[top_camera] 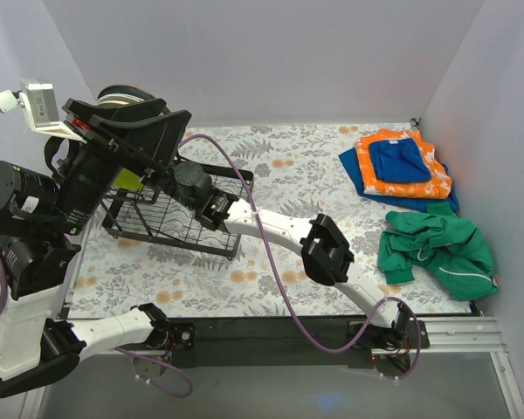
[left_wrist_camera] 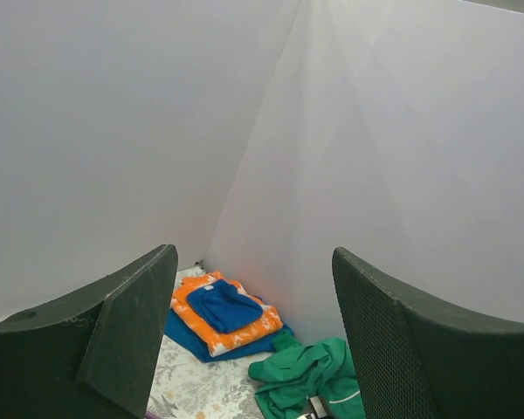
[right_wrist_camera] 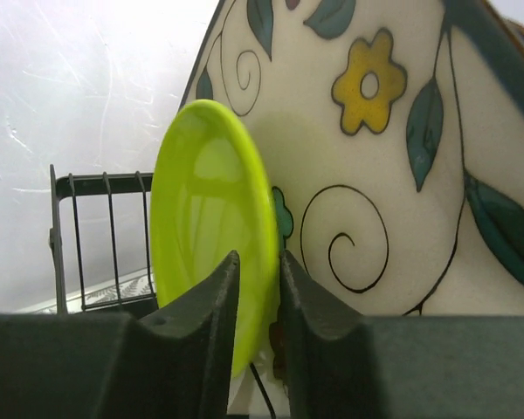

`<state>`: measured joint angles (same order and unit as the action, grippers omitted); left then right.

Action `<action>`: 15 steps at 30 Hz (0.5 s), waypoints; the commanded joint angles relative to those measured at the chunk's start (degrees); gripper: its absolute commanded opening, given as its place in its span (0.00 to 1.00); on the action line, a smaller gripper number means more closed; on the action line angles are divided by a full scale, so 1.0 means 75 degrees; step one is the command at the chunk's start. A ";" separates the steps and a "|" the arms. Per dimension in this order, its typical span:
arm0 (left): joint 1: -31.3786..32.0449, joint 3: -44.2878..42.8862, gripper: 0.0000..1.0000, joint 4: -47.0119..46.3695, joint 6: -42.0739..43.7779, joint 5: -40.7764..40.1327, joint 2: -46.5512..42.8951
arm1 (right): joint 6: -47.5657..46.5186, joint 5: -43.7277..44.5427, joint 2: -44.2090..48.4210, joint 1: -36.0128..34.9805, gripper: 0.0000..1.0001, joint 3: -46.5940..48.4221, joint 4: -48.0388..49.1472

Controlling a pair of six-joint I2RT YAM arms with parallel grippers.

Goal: Load the plates into the dish rack
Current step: Insert the plate into the dish rack

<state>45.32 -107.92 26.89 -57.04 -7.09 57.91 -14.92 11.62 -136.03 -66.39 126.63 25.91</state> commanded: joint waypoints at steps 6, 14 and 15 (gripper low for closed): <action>-0.0019 0.0010 0.70 -0.0082 0.0034 -0.0062 -0.0022 | 0.0067 0.0021 0.0476 0.0028 0.48 0.0039 0.0775; -0.0019 0.0022 0.70 -0.0105 0.0093 -0.0015 0.0025 | 0.0149 -0.0411 0.2045 0.0028 0.54 -0.1331 0.1092; -0.0019 0.0034 0.70 -0.0106 0.0093 -0.0004 0.0036 | 0.0126 -0.0482 0.2267 0.0028 0.58 -0.1797 0.1092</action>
<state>45.32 -107.92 26.83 -56.99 -7.09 57.91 -14.33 9.85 -129.88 -66.52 118.13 28.45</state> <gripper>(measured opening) 0.701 0.530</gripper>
